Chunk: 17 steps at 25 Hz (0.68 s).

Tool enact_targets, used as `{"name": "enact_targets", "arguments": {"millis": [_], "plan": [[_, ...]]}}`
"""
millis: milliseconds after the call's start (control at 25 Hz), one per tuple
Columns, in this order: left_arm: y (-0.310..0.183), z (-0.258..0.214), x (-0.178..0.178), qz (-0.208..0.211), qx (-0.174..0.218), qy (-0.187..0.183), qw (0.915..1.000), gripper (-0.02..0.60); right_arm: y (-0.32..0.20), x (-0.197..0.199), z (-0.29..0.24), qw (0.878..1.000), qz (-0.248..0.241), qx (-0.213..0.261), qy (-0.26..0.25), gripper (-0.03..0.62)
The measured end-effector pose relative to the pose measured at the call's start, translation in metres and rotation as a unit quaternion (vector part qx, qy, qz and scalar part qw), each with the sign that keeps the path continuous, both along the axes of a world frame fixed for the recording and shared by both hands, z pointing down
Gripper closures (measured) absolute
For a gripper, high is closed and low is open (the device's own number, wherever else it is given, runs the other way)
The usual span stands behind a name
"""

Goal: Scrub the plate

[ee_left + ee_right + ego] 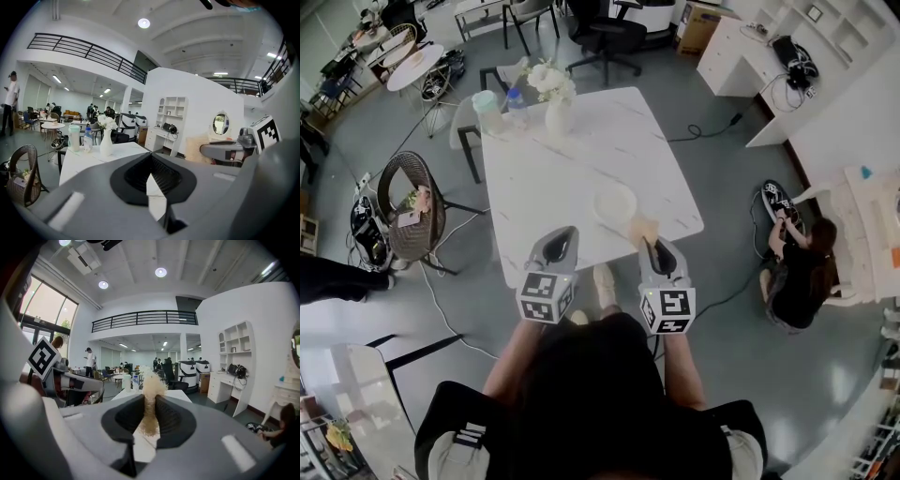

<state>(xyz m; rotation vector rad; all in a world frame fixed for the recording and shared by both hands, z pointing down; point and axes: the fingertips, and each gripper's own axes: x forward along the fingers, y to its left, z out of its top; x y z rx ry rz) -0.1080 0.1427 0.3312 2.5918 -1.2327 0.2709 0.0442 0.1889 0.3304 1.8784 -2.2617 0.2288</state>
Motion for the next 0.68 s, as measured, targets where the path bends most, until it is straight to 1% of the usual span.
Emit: {"name": "enact_targets", "arguments": {"millis": [680], "plan": [[-0.0046,0.0085,0.0022,0.001,-0.005,0.0,1.0,0.575,-0.0059,0.0021,0.0061,1.0,0.0,-0.007,-0.013,0.525]]}}
